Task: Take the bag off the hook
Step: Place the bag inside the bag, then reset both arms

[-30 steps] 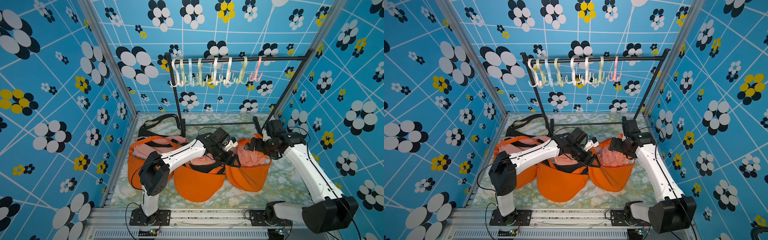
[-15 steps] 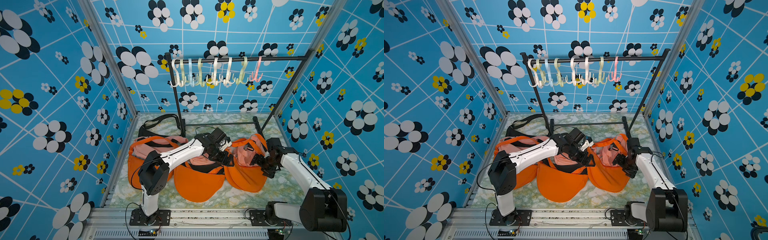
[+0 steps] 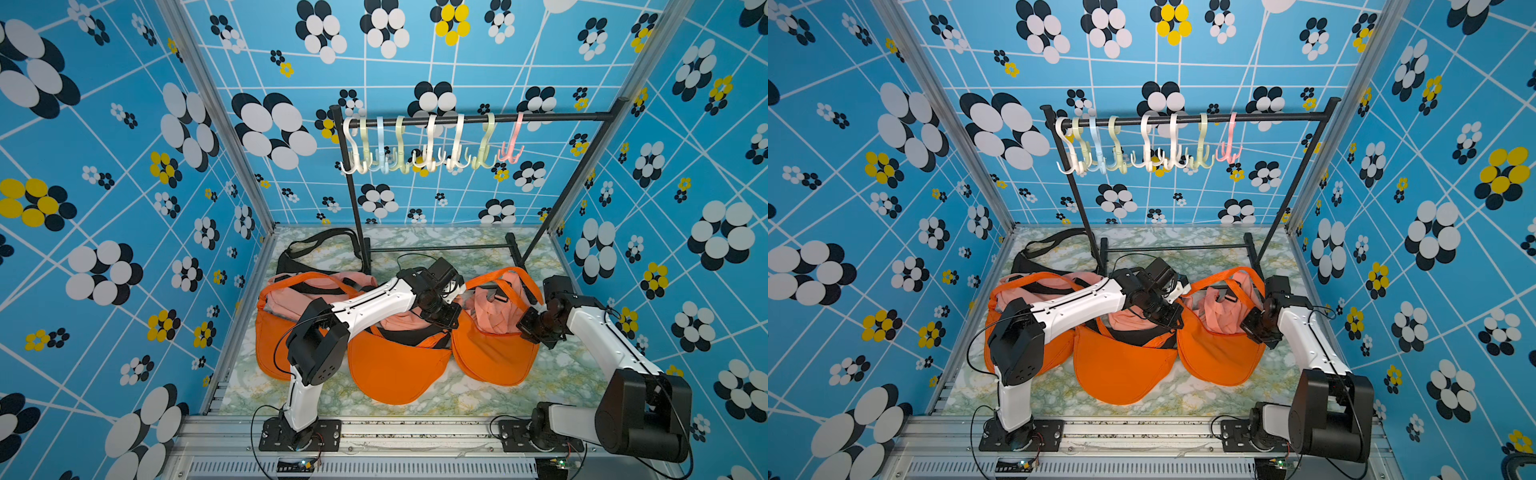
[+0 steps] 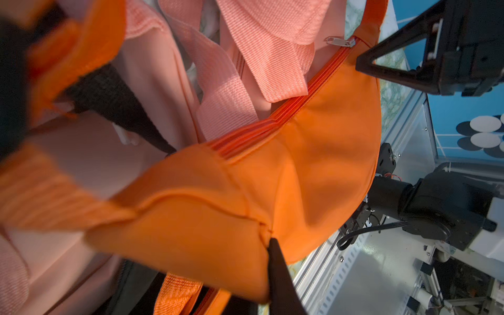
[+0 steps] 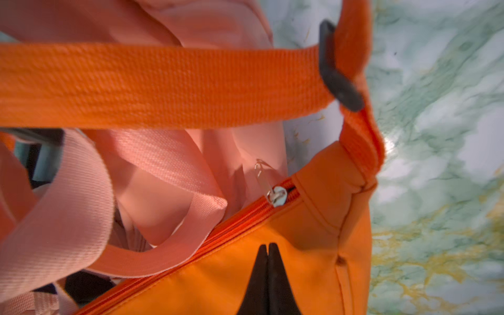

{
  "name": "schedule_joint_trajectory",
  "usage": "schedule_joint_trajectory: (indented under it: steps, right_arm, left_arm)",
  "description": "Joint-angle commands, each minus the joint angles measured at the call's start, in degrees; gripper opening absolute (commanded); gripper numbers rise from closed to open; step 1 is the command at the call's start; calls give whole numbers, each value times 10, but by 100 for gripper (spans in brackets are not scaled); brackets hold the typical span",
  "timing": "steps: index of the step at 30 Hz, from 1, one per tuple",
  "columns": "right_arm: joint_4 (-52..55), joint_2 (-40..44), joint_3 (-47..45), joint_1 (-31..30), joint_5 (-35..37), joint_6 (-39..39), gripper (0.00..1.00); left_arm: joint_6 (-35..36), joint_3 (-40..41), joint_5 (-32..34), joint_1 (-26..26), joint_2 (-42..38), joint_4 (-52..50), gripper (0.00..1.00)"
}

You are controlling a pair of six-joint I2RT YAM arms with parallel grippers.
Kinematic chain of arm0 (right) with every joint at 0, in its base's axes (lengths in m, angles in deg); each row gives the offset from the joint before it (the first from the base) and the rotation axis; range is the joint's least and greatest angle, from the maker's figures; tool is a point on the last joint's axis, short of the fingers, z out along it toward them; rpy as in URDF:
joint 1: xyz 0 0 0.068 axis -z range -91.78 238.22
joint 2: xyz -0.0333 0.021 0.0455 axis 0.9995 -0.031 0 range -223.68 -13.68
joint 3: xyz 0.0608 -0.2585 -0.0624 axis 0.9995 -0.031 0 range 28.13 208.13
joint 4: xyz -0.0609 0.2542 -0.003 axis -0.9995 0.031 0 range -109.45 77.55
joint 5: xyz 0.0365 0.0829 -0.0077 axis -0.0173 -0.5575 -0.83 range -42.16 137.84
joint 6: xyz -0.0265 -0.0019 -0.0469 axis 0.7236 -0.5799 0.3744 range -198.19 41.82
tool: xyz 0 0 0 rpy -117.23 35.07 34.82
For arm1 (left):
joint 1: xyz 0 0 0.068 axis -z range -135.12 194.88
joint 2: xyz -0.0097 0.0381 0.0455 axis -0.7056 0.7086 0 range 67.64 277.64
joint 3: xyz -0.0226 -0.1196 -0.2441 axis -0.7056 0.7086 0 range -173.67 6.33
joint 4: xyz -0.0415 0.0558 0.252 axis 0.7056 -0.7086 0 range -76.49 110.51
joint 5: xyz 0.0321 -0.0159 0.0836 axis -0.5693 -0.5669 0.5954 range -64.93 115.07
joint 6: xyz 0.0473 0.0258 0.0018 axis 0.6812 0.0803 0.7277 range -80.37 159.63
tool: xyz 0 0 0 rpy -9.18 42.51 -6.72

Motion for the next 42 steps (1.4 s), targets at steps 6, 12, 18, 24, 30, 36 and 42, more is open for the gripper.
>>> schedule_joint_trajectory:
  steps: [6, 12, 18, 24, 30, 36, 42]
  right_arm:
    - [78, 13, 84, 11, 36, 39, 63]
    - [89, 26, 80, 12, 35, 34, 99]
    - [45, 26, 85, 12, 18, 47, 99]
    - [-101, 75, 99, 7, 12, 64, 99]
    - [-246, 144, 56, -43, 114, 72, 99]
    - [-400, 210, -63, -113, 228, 136, 99]
    - [-596, 141, -168, -119, 272, 219, 99]
  left_arm:
    - [-11, -29, -41, 51, -26, -40, 0]
    - [-9, -38, -35, 55, -7, -56, 5]
    - [-21, -21, -11, 26, -34, -41, 99]
    - [-48, 60, 58, -66, -175, 65, 99]
    - [-50, 173, 173, -151, -343, 149, 99]
    - [-10, 338, 413, -190, -520, 238, 99]
    - [158, 684, 560, -209, -652, 729, 99]
